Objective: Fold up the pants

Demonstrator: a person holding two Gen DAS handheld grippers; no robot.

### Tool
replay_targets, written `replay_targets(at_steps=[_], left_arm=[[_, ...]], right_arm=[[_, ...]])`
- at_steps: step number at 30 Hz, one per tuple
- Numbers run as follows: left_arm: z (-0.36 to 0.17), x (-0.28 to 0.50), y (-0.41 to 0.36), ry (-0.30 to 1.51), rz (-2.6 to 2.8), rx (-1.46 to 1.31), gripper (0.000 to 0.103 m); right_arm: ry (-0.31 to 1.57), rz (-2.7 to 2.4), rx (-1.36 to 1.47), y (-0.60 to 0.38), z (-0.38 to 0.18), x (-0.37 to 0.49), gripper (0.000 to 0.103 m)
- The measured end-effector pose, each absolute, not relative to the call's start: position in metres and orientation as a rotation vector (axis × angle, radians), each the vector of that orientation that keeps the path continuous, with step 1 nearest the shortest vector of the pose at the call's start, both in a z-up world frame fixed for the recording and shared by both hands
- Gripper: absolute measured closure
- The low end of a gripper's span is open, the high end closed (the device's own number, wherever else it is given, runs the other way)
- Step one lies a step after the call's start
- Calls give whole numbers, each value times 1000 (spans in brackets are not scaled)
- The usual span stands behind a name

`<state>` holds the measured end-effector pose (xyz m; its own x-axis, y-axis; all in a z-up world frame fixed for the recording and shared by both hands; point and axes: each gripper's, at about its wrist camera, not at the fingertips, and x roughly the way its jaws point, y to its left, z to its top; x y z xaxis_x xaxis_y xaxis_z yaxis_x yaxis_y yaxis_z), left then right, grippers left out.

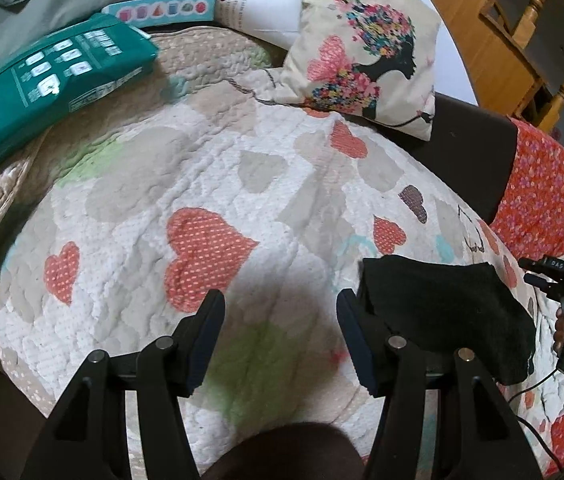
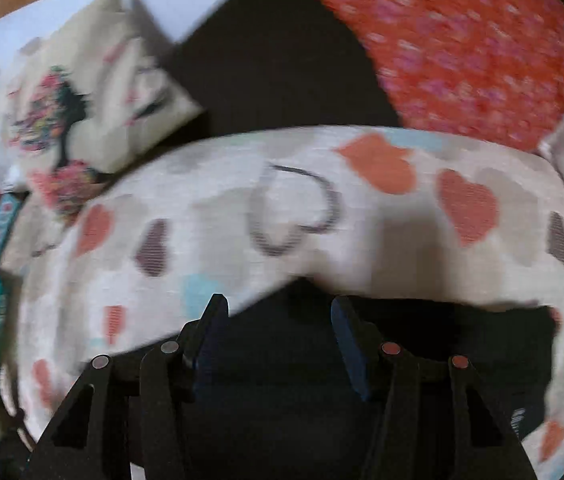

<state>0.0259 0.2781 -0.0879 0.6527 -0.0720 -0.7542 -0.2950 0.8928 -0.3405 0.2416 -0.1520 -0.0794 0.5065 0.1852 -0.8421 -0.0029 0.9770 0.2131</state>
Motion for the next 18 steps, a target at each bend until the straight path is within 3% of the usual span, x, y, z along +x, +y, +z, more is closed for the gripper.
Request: replay_targets(at_steps=[5,10,11,12,17,18], left_arm=[[-88,39,255,888,113,-420,45],[-89,48,235,908,89,-373,45],[-90,49,233,912,87,-368,45],[-91,50,231,917,85,-364,45],[-98,58,225,939,77,-361,45],[-99,59,224,944,76,-357,45]], right_arm=[[1071,124,166,-149,-103,261,44],[1163,126,-32,-117,-142,283,36],[1169,118,-91,-111,-148,286,41],[1166,128,-139,-104,-151,288,75],[1137,98,-181,-94,-144,312,102],[1129,91,-178,-93,-142,319,102]])
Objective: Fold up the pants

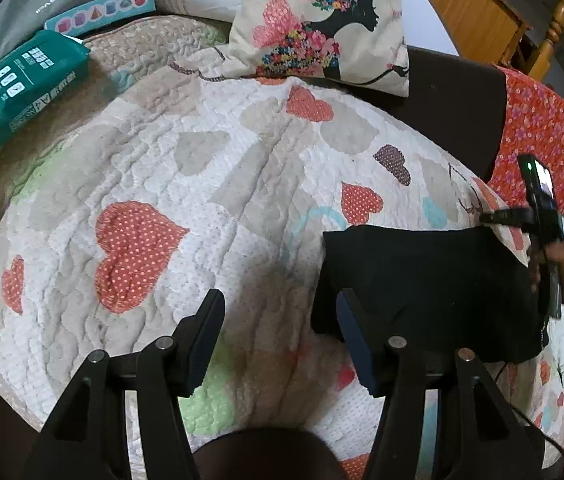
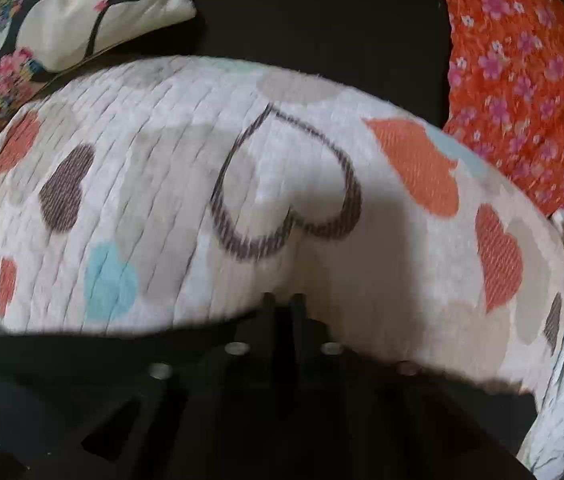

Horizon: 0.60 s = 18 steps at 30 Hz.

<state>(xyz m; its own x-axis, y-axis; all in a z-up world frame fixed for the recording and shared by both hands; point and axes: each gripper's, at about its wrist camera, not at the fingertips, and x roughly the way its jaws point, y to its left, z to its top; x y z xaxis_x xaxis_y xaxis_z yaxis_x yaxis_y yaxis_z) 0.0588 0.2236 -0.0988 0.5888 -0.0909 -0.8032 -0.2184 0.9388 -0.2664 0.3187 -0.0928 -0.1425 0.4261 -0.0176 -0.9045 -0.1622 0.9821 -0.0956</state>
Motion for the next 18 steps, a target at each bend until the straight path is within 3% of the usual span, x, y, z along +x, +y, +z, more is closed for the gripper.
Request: replay_targets(at_steps=[6,8,9,10,18], left_arm=[[-92,60,216,935,70,-337,45],[-87,60,216,928,60,-343,45],[-85,60,215,925,57,-342,45],[-82,59,213,921,55,-338,45],[-60,52,184,916,12,-288,45]], right_arm=[[1083,105,-82,-95,-127,327,98],[1072,125,-13,-105,-117,314,79],[1057,129,33,-115,-111,302,56],[1040,124,66,-126,-106,291,41],[965,-102,348,-293,-101,164,40]])
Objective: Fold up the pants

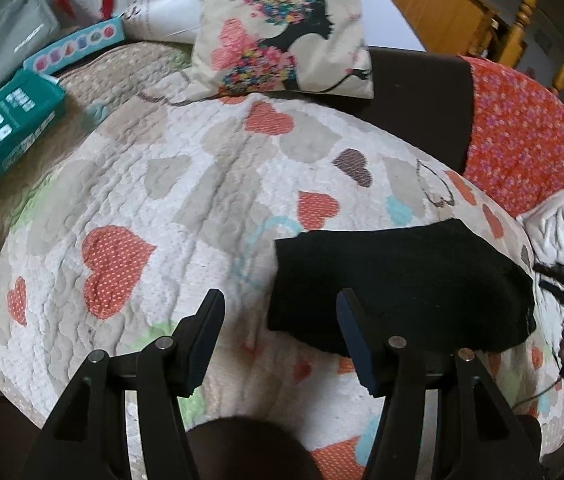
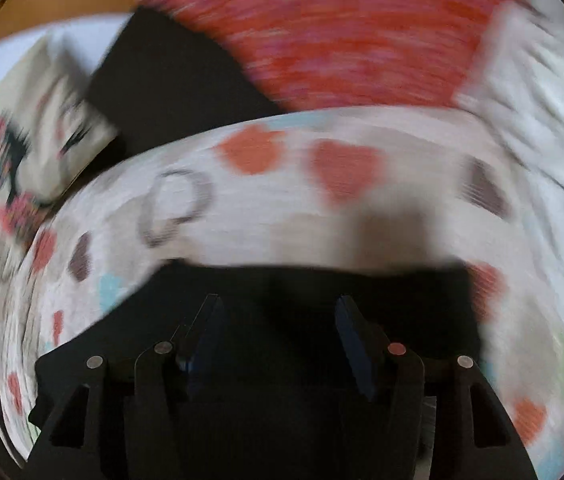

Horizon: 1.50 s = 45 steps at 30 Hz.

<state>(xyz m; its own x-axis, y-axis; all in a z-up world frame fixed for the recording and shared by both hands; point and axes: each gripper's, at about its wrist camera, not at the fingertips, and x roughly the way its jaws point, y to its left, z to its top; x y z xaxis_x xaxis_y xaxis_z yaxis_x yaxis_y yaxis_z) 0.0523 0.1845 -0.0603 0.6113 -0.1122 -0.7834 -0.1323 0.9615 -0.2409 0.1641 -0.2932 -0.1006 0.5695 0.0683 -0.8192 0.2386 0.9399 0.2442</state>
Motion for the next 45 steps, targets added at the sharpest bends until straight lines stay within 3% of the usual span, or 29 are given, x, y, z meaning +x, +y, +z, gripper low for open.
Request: replay_targets(at_steps=[7,15,16,17,19,23,26,28,30,38,45], left_arm=[[-53,53,142,956,-38,-250,45],[-49,56,112,992,-29,-231,45],[-48,56,111,993,-23,-228,45],[-48,57,110,995,-14,-223,45],[-50,59,110,1000,-3,-219,45],[-59,74,113,1014,21,-234,45],[-71,86,115,1040,35,-282,45],[-79,92,118,1056,43,-325,45],[-86,93,122,1066,46,-360,45],[-124,88,158,1108,100,-550,45],[-144,85,171,1105,127,-603,45]], right_arm=[[962,-200,443,-383,-120,102,39],[1075,-130,486,-375,-172,122,37],[1084,-114,491,-373,-176,125,57],[1082,-118,481,-371,-177,126,61],[1054,-126,474,-372,-170,125,79],[1022,-132,510,-383,-164,126,81],[1030,-158,496,-383,-167,128,74],[1032,-214,462,-385,-169,126,44],[1025,-260,442,-391,-167,119,35],[964,-329,390,-402,-125,101,34],[971,-86,270,-304,-97,142,33]])
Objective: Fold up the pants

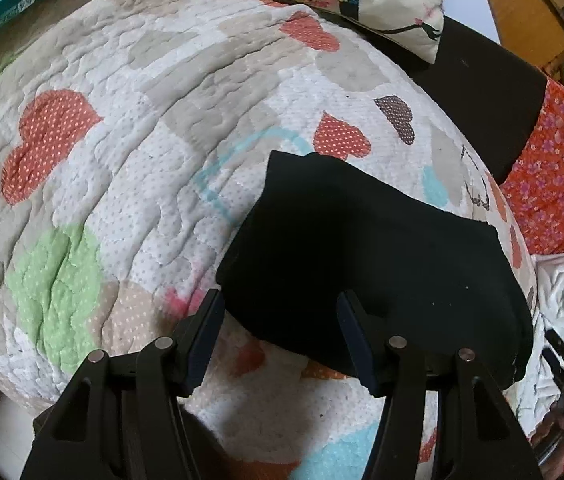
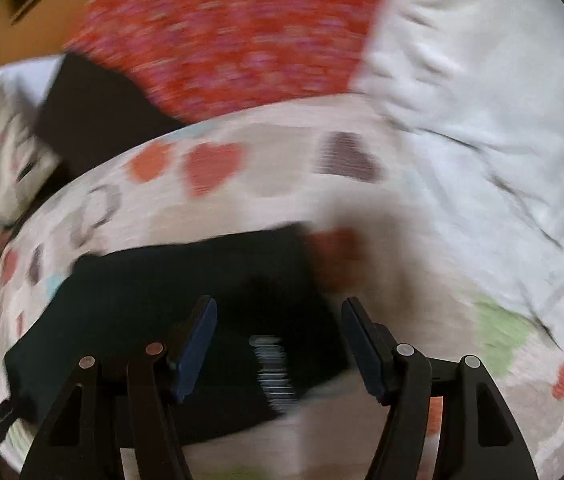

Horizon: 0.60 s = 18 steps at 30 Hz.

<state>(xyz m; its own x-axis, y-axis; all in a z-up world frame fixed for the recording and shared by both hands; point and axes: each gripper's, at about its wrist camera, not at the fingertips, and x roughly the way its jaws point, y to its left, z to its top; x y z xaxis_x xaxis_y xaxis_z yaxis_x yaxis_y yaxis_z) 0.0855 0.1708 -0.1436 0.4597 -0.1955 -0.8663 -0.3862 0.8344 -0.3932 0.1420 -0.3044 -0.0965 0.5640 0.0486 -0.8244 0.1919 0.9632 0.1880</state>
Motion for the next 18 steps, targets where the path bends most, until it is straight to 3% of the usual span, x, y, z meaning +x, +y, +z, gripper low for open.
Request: replay_targets(at_steps=[7,18], left_arm=[[-164,81,183,1073,120,-718,45],[-166,76,181,922,83,-710,32]], right_arm=[[1092,349,122,-137,-101,179,33],[1210,718,-181,74,-126,212,33]])
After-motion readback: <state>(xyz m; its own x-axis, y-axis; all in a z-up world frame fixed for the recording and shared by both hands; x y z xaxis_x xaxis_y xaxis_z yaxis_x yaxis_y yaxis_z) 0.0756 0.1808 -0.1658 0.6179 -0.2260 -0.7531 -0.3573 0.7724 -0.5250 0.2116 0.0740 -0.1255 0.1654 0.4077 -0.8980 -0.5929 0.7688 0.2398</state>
